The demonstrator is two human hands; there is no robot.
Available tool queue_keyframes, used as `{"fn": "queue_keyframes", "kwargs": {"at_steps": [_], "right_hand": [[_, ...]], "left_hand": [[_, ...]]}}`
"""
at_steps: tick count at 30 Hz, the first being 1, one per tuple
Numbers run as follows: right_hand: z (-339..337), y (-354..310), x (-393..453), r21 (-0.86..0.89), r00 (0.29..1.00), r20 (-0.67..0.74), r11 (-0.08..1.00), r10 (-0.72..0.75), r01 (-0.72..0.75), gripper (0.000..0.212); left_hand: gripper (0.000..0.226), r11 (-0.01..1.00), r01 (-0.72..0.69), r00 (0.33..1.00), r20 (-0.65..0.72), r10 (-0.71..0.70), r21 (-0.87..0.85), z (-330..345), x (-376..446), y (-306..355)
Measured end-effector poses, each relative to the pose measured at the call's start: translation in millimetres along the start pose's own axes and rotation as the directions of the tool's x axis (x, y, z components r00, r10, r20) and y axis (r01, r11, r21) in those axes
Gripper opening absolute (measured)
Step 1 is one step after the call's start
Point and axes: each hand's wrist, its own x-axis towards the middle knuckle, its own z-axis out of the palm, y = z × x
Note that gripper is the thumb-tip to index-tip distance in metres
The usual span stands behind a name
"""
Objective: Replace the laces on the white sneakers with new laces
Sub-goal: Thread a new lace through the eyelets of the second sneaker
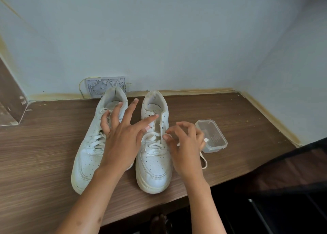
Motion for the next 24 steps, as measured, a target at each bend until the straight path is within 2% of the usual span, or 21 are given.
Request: {"fn": "queue_keyframes", "kwargs": {"at_steps": [4,8,10,13,15,16,18,20,22,24], "right_hand": [[-1.3,2.2,0.0,-0.027,0.997,-0.075,1.0,0.002,-0.004,0.001],[-13.2,8.1,2.4,-0.028,0.971,-0.192,0.988,0.145,-0.153,0.01],[-22.3,12.5,4.3,-0.008,0.924,-0.292,0.966,0.245,-0.259,0.01],[-30.6,20.7,5.0,0.04,0.813,-0.458,0.922,0.359,-0.385,0.008],[-29.5,22.1,4.3,0.049,0.767,-0.523,0.911,0.372,-0.409,0.005],[-27.5,20.8,4.5,0.047,0.771,-0.526,0.917,0.359,-0.395,0.007],[-22.3,15.6,5.2,0.047,0.845,-0.441,0.948,0.302,-0.314,0.02],[-14.9,7.7,4.9,0.033,0.948,-0.257,0.982,0.187,-0.185,0.032],[-5.1,1.0,1.8,0.005,0.994,-0.086,0.998,0.062,-0.062,0.024],[3.5,-3.3,-2.8,0.009,1.0,-0.028,1.0,0.006,-0.005,0.012]], "left_hand": [[0.051,1.0,0.0,1.0,0.003,0.0,-0.003,-0.3,-0.2,0.7],[0.05,1.0,0.004,1.0,0.01,-0.004,-0.02,-1.4,-0.3,1.3],[0.05,0.999,0.008,1.0,0.016,-0.008,-0.031,-2.2,-0.3,1.2],[0.05,0.999,0.011,1.0,0.02,-0.01,-0.031,-2.1,0.1,1.1],[0.051,1.0,0.012,1.0,0.017,-0.012,-0.029,-1.8,0.2,0.9],[0.051,1.0,0.012,1.0,0.016,-0.012,-0.028,-1.7,0.1,0.9],[0.05,1.0,0.011,1.0,0.012,-0.011,-0.028,-1.9,-0.1,1.2],[0.05,1.0,0.011,1.0,0.011,-0.011,-0.027,-2.1,0.1,1.4],[0.051,1.0,0.011,1.0,0.017,-0.01,-0.025,-1.7,0.5,1.8],[0.052,1.0,0.012,1.0,0.024,-0.012,-0.024,-1.5,0.7,1.7]]}}
